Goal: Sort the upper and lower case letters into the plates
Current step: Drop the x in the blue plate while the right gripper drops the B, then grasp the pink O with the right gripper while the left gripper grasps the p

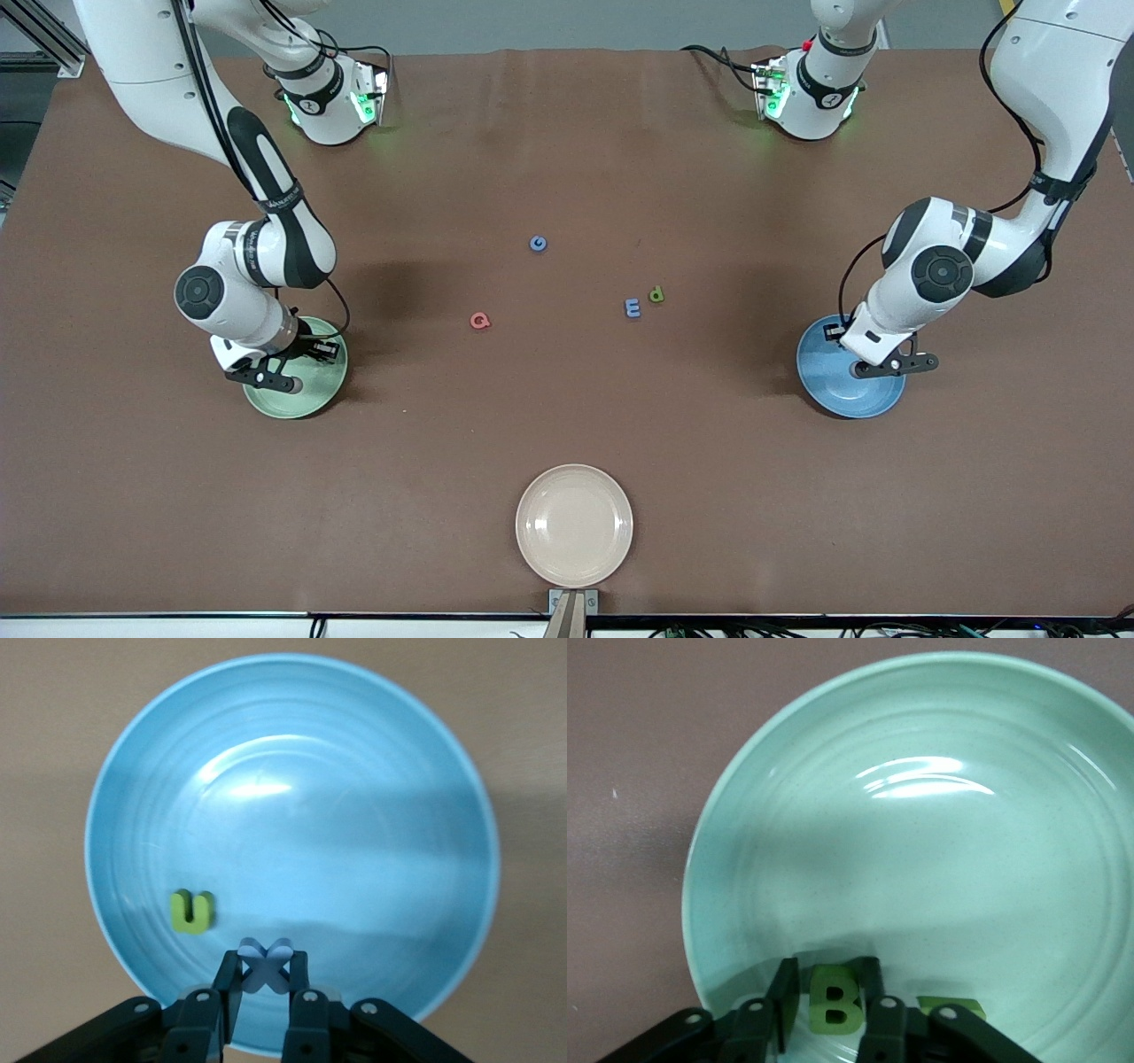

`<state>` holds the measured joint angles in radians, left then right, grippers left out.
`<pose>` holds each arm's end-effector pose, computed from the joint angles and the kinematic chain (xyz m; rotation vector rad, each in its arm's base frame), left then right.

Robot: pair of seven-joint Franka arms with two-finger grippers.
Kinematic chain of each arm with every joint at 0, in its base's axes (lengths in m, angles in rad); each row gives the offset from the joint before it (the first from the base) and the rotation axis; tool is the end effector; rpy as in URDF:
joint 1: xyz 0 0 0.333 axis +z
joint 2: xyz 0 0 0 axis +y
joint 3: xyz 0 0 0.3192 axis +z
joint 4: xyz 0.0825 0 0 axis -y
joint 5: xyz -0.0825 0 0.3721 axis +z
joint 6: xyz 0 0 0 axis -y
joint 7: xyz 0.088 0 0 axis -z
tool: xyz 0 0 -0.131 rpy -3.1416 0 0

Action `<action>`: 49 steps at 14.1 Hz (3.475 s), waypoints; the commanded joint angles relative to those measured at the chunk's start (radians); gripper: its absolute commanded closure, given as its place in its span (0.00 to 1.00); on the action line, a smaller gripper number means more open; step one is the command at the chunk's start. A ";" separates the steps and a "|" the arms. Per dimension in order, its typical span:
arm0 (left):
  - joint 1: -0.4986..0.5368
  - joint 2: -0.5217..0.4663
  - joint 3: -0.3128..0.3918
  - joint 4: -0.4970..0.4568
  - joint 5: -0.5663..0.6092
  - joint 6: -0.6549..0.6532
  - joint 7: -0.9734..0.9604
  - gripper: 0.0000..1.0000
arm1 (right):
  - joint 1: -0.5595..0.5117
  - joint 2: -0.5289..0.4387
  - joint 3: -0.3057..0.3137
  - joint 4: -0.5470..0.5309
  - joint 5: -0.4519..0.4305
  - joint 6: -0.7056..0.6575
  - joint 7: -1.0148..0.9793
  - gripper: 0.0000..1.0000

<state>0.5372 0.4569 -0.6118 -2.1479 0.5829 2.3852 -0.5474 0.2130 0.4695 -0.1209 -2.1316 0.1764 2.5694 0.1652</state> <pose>0.5477 -0.0332 0.2017 -3.0053 -0.0868 0.0678 0.5623 0.0499 0.1719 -3.0889 0.3263 0.0459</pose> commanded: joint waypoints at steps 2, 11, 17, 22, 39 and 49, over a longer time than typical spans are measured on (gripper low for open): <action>0.050 0.042 -0.016 -0.029 0.077 0.066 0.000 0.97 | -0.012 -0.021 0.020 0.080 0.012 -0.139 -0.007 0.00; 0.060 0.000 -0.072 -0.017 0.069 0.019 -0.019 0.00 | 0.265 -0.028 0.033 0.182 0.015 -0.203 0.547 0.00; 0.015 -0.006 -0.295 0.017 -0.008 -0.135 -0.338 0.00 | 0.423 0.060 0.032 0.180 0.014 -0.057 0.807 0.04; -0.219 0.084 -0.293 0.069 0.006 -0.135 -0.652 0.00 | 0.468 0.057 0.030 0.116 0.012 -0.051 0.859 0.07; -0.474 0.223 -0.148 0.109 0.081 -0.027 -0.845 0.28 | 0.513 0.058 0.029 0.053 0.005 0.043 0.922 0.47; -0.476 0.246 -0.138 0.109 0.086 -0.026 -0.845 0.70 | 0.487 0.037 -0.028 0.114 -0.073 -0.128 0.848 1.00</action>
<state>0.0655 0.6826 -0.7589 -2.0424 0.6423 2.3638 -1.3763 0.7111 0.5242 -0.1144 -2.0409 0.1438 2.5249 1.0624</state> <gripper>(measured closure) 0.630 0.586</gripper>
